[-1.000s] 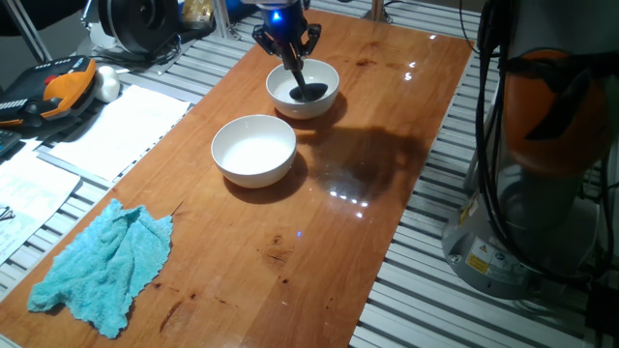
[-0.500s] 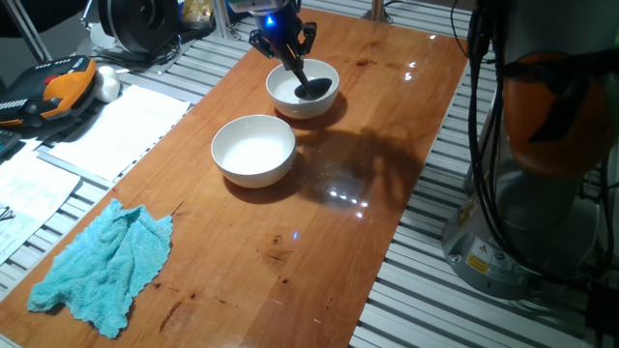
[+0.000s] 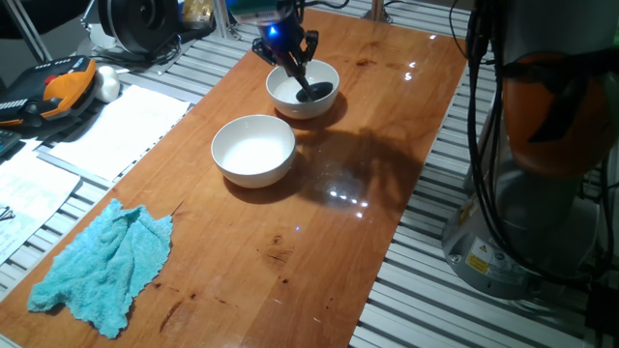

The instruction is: Scoop water with a large spoon from one bowl to another

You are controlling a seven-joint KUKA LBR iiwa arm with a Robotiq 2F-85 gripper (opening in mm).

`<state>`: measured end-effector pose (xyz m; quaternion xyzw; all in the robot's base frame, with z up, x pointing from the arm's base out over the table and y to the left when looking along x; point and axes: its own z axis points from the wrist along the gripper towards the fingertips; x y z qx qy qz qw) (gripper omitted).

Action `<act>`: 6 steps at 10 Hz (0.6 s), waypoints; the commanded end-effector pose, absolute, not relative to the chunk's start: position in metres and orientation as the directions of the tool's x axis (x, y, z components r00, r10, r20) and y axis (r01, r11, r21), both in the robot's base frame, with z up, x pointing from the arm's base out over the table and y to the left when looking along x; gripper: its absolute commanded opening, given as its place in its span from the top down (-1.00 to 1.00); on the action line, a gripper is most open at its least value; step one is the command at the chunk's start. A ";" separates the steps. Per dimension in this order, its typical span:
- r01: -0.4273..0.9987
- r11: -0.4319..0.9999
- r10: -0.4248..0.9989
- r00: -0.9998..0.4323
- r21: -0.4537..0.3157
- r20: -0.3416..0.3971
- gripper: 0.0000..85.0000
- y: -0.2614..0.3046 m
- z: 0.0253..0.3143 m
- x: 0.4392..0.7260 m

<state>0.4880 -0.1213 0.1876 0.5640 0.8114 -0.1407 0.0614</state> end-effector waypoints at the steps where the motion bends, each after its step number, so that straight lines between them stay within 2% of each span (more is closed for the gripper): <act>1: 0.932 0.324 0.897 -0.358 -0.163 -0.260 1.00 -0.122 0.187 0.487; 6: 0.927 0.329 0.890 -0.367 -0.178 -0.272 1.00 -0.120 0.179 0.487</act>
